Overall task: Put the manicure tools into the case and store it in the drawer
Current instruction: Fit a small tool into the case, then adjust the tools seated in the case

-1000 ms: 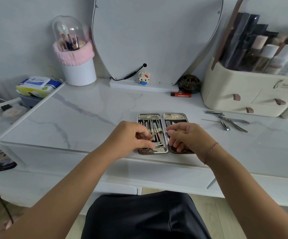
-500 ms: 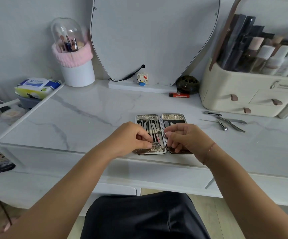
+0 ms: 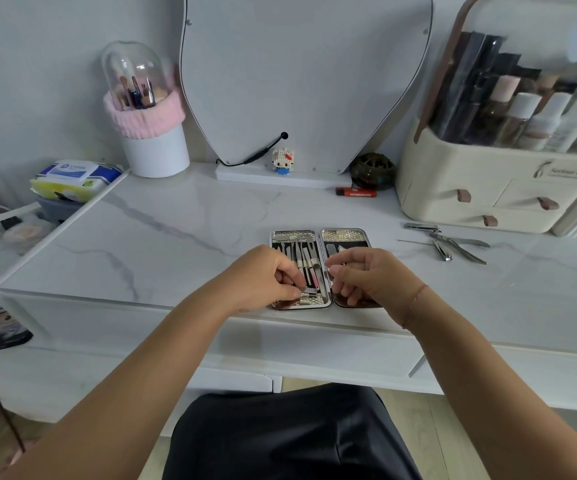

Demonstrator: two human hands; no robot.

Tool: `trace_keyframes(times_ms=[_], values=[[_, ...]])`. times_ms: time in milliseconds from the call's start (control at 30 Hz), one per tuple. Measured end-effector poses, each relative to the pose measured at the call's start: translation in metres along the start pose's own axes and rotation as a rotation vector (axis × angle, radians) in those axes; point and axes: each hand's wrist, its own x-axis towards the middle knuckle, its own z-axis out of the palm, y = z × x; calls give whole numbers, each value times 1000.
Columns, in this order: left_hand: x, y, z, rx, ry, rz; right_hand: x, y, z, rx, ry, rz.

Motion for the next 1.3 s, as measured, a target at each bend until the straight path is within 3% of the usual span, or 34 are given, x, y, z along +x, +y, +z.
trace_keyframes(times_ms=[200,267,367,467,567,800,933,1033,1100,1200,1300], values=[[-2,-15,2,-107,67,97,-5,-1,-11,79,-2,-47],[2,-19,0,-179,164,115,-7,-2,-26,79,62,-99],[10,-28,-2,-216,350,115,-3,4,-61,-169,352,-179],[19,-40,2,-109,375,88,6,22,-104,-585,694,-78],[22,-45,5,-16,357,84,11,34,-125,-678,751,75],[22,-46,5,51,313,63,18,39,-125,-690,729,123],[21,-44,3,-4,325,59,8,29,-109,-576,679,-24],[17,-32,1,-90,392,115,0,5,-70,-389,524,-236],[14,-13,-1,-179,352,172,-1,-9,-40,-264,382,-313],[13,9,2,-452,218,172,1,-21,-5,6,197,-343],[13,11,5,-573,270,149,3,-24,8,120,105,-361]])
